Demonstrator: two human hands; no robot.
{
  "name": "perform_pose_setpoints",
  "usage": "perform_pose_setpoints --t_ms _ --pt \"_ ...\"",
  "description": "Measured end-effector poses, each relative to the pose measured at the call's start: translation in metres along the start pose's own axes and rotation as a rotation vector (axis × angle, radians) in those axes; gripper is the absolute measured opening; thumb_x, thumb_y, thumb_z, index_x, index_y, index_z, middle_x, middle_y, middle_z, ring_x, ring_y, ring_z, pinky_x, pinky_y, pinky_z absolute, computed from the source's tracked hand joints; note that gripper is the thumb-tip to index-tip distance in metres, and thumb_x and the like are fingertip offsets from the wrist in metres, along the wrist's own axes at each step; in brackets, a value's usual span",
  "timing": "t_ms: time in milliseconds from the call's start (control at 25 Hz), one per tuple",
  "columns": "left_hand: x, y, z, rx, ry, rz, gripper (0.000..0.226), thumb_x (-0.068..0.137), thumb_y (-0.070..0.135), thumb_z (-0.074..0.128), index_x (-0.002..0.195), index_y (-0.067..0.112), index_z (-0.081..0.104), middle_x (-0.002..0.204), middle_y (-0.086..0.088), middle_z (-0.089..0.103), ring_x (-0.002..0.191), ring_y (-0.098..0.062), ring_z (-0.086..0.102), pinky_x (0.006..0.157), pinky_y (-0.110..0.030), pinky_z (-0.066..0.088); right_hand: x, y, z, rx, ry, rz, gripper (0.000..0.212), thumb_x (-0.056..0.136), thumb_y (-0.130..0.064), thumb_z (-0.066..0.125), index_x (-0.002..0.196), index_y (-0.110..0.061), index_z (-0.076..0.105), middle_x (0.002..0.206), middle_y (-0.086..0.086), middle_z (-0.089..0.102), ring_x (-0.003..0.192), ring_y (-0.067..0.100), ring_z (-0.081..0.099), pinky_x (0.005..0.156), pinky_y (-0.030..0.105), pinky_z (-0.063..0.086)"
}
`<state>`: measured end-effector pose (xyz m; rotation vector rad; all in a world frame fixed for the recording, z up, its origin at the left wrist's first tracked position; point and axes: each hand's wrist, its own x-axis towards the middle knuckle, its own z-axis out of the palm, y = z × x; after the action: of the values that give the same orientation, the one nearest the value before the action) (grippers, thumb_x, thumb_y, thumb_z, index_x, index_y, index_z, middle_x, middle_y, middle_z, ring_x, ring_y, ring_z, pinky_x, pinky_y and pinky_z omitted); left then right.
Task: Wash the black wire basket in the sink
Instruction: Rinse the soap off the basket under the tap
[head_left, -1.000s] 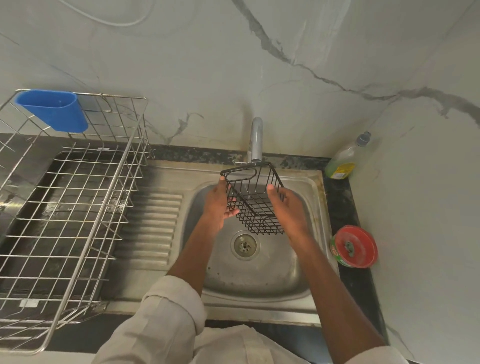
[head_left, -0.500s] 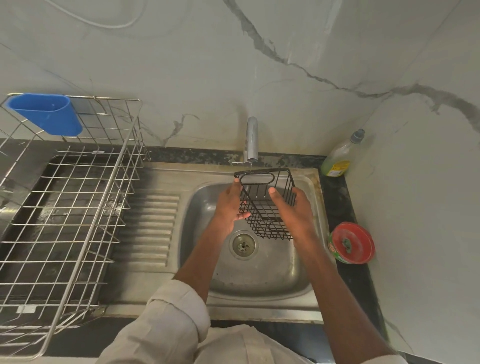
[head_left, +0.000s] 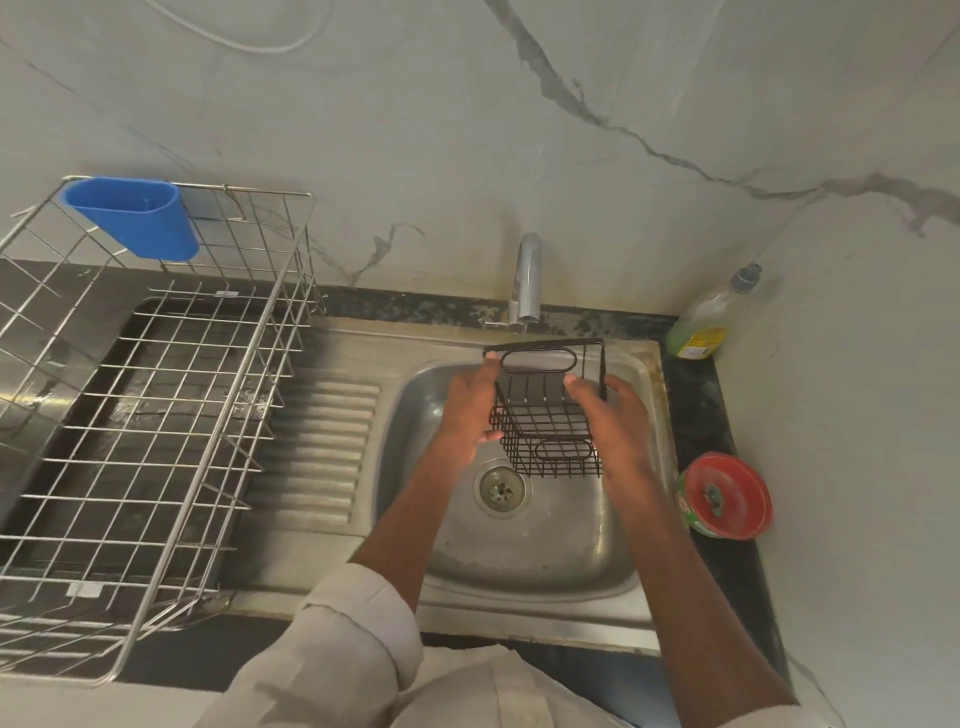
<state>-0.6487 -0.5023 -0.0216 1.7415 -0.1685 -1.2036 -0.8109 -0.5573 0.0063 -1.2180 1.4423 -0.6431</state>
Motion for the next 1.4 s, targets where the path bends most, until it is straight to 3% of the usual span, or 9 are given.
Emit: perform_pose_setpoints --t_ms 120,440,600,720,880,1000,1120,1280,1400 --pt "0.005 -0.002 -0.016 -0.058 0.056 -0.057 0.062 0.101 0.07 0.048 0.14 0.023 0.05 0.134 -0.013 0.06 0.112 -0.031 0.064 0.076 -0.039 0.06 0.004 -0.003 0.02 -0.057 -0.041 -0.026 0.09 0.067 -0.072 0.078 0.143 -0.029 0.057 0.14 -0.001 0.064 0.128 0.021 0.06 0.099 0.037 0.051" --pt "-0.003 0.004 -0.056 -0.142 0.068 -0.082 0.058 0.1 0.079 0.037 0.099 0.03 0.068 0.101 -0.004 0.074 0.101 -0.025 0.068 0.091 -0.045 0.054 0.011 -0.02 0.058 -0.075 -0.216 -0.052 0.087 0.072 -0.058 0.086 0.146 -0.026 0.054 0.145 0.005 0.059 0.131 0.023 0.056 0.107 0.044 0.047" --pt "-0.009 0.004 -0.047 -0.148 -0.02 -0.052 0.053 0.099 0.074 0.05 0.12 0.027 0.064 0.109 -0.006 0.071 0.099 -0.023 0.068 0.09 -0.048 0.059 0.007 -0.011 0.036 -0.003 -0.213 -0.049 0.09 0.071 -0.047 0.091 0.148 -0.024 0.05 0.133 -0.006 0.055 0.122 0.015 0.053 0.099 0.035 0.045" --pt "-0.01 -0.003 -0.031 -0.032 -0.146 0.003 0.082 0.082 0.076 0.072 0.143 0.025 0.052 0.131 -0.007 0.064 0.117 -0.026 0.063 0.1 -0.056 0.058 0.008 0.003 0.013 0.045 -0.17 -0.059 0.08 0.075 -0.037 0.089 0.144 -0.023 0.053 0.128 -0.007 0.064 0.113 0.012 0.061 0.085 0.029 0.05" --pt "-0.005 -0.005 -0.028 0.004 -0.269 0.055 0.087 0.08 0.082 0.068 0.141 0.022 0.053 0.138 -0.014 0.064 0.122 -0.033 0.064 0.104 -0.058 0.054 0.018 0.019 -0.023 0.162 -0.205 0.012 0.059 0.072 -0.016 0.084 0.126 -0.027 0.064 0.116 0.002 0.07 0.109 0.02 0.065 0.084 0.039 0.051" --pt "0.002 -0.007 -0.039 -0.07 -0.223 -0.015 0.081 0.092 0.083 0.048 0.132 0.013 0.061 0.131 -0.017 0.065 0.109 -0.036 0.07 0.1 -0.053 0.057 0.021 0.03 -0.039 0.29 -0.298 0.043 0.059 0.063 -0.009 0.079 0.12 -0.019 0.068 0.105 0.001 0.069 0.105 0.025 0.063 0.087 0.045 0.048" --pt "0.003 -0.018 -0.041 -0.129 -0.162 -0.099 0.08 0.092 0.071 0.063 0.14 0.007 0.055 0.137 -0.02 0.061 0.115 -0.039 0.066 0.103 -0.055 0.056 0.013 0.036 -0.035 0.349 -0.419 0.01 0.062 0.061 0.0 0.074 0.121 -0.012 0.065 0.104 0.002 0.066 0.099 0.022 0.062 0.083 0.038 0.05" --pt "0.005 -0.03 -0.05 -0.111 -0.075 -0.114 0.043 0.095 0.054 0.071 0.116 0.017 0.068 0.127 -0.016 0.069 0.115 -0.033 0.064 0.093 -0.044 0.053 0.007 0.037 -0.028 0.425 -0.501 -0.025 0.061 0.061 0.01 0.068 0.117 -0.012 0.066 0.113 0.006 0.063 0.097 0.017 0.062 0.075 0.027 0.054" --pt "0.012 -0.038 -0.058 -0.203 0.007 -0.165 0.06 0.082 0.055 0.078 0.129 0.02 0.066 0.136 -0.012 0.064 0.121 -0.037 0.06 0.099 -0.05 0.054 0.006 0.042 -0.023 0.477 -0.547 -0.01 0.059 0.063 0.012 0.066 0.119 -0.008 0.065 0.115 0.01 0.064 0.102 0.022 0.062 0.076 0.028 0.056"
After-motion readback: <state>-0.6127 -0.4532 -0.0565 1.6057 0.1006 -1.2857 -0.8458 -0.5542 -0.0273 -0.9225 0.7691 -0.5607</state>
